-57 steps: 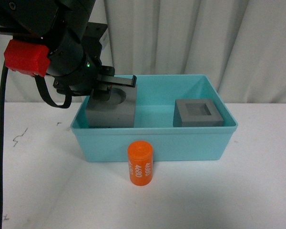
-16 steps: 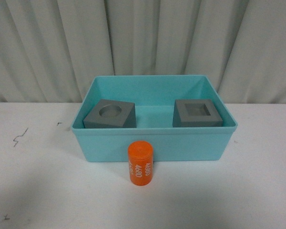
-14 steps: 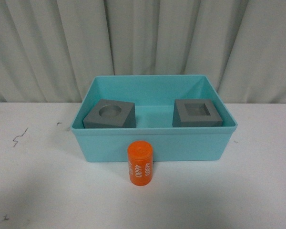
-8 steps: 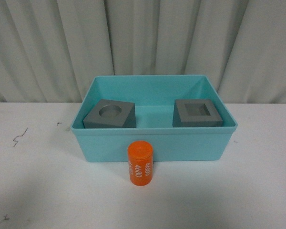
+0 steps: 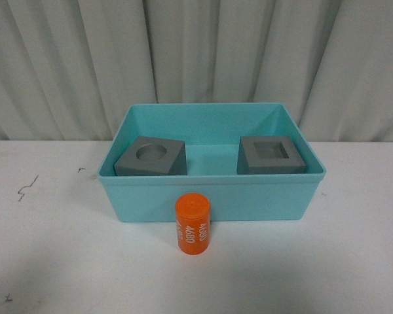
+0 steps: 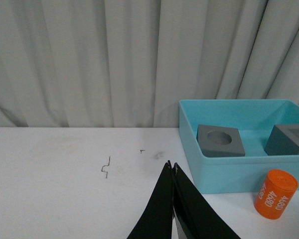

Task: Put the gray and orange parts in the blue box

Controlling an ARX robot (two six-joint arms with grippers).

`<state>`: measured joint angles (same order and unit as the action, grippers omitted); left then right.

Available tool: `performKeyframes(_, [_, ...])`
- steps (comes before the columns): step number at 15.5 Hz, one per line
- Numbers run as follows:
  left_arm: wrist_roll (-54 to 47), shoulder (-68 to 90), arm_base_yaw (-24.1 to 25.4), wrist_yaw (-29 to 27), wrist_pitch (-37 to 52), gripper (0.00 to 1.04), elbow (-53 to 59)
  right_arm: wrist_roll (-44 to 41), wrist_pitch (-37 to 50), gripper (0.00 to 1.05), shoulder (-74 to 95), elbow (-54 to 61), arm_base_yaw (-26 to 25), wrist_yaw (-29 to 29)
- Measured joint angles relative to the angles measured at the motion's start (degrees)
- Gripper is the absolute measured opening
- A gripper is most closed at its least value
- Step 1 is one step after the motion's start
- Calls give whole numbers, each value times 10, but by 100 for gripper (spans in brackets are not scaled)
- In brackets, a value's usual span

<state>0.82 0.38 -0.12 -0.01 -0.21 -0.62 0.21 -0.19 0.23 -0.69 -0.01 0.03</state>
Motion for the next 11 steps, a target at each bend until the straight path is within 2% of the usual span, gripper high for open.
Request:
performKeyframes(1, [0,0,0,0,0,10,0,0,0,98,0,0,0,0])
performKeyframes(3, [0,0,0,0,0,34,0,0,0,98,0,0,0,0])
performKeyframes(7, [0,0,0,0,0,86,0,0,0,98,0,0,0,0])
performKeyframes(8, [0,0,0,0,0,98,0,19,-72,98,21,-22,-10,-32])
performKeyframes(9, [0,0,0,1,0,98,0,51,-94,98,112,-53,-10,-54])
performKeyframes(11, [0,0,0,0,0,98,0,99,11,98,252,-109,33,-40])
